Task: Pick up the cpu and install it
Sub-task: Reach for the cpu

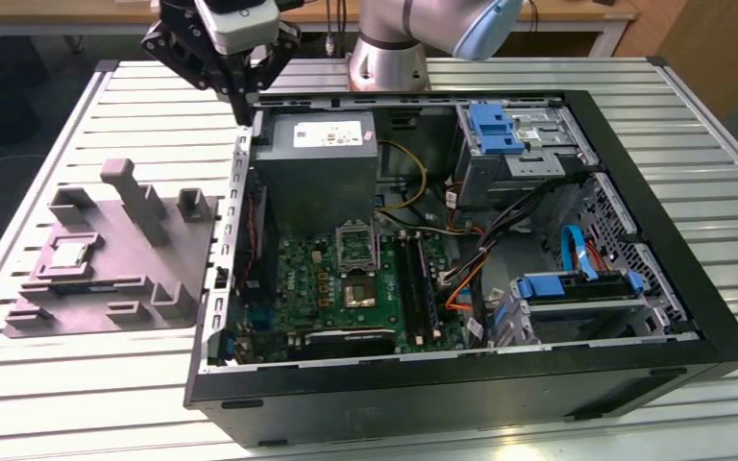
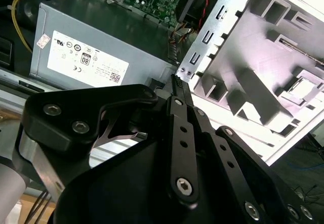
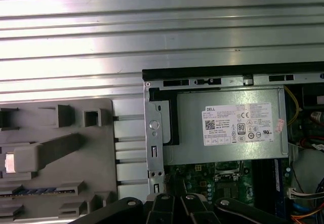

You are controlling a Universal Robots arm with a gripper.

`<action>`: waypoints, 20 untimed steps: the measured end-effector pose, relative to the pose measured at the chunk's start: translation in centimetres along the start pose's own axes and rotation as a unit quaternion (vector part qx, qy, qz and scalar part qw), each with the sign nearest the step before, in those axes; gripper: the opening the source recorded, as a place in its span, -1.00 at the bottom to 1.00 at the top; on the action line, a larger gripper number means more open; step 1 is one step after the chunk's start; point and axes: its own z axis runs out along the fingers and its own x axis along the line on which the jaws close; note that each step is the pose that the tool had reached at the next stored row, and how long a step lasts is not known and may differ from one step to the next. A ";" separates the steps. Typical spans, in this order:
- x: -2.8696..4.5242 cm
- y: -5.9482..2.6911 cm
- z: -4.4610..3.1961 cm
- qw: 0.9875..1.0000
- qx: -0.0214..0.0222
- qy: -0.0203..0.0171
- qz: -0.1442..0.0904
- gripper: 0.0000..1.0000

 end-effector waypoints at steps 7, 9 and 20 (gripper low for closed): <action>0.19 -0.02 0.03 1.000 0.000 0.000 0.000 -0.79; 0.24 -0.02 0.04 1.000 0.000 0.000 0.000 -0.79; 0.51 -0.04 0.08 1.000 0.000 0.000 0.000 -0.79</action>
